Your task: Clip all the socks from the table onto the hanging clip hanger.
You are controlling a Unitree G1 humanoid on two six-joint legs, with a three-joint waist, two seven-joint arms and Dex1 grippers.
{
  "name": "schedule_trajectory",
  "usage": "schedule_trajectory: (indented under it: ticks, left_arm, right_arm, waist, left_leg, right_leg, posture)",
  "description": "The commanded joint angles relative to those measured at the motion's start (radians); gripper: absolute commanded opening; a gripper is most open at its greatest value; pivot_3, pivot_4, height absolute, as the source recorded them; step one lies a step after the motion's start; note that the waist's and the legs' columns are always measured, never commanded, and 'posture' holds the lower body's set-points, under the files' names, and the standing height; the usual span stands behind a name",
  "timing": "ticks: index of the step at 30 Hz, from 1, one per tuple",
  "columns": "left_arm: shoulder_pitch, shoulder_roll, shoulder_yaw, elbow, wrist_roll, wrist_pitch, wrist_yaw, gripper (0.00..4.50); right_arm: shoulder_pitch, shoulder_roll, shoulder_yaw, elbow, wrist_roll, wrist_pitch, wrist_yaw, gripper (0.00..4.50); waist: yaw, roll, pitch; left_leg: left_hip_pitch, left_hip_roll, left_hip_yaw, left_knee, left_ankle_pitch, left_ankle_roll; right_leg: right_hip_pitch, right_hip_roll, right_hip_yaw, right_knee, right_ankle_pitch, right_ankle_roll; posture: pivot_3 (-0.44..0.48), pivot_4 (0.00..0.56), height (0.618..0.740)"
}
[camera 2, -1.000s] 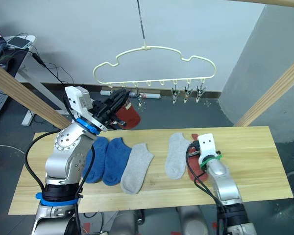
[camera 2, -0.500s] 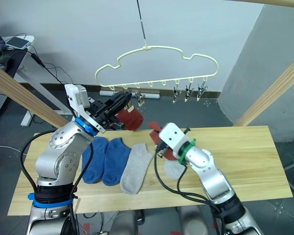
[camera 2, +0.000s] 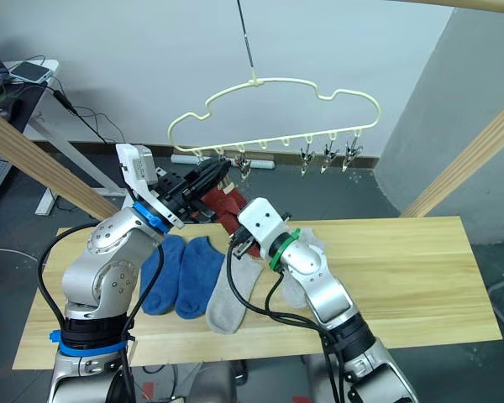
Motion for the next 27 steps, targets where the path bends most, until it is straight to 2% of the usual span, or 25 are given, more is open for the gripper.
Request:
schedule_trajectory:
  ticks: [1,27]
  left_arm:
    - [0.003,0.0,0.005,-0.061,-0.021,-0.001,0.001,0.11]
    - [0.025,0.009,0.015,-0.04,-0.028,-0.003,-0.023,0.11]
  right_arm:
    - [-0.017,0.018,-0.015,-0.013,0.021,-0.047,0.001,0.0]
    - [-0.098,0.062,-0.055,0.065,0.035,-0.15,-0.013,0.0]
  waist:
    - [0.0,0.0,0.0]
    - [0.0,0.0,0.0]
  left_leg:
    - [0.0,0.0,0.0,0.0,0.0,0.0]
    - [0.0,0.0,0.0,0.0,0.0,0.0]
  right_leg:
    - [0.0,0.0,0.0,0.0,0.0,0.0]
    - [0.0,0.0,0.0,0.0,0.0,0.0]
  posture:
    - [-0.222,0.348,0.732]
    - [-0.223,0.343,0.732]
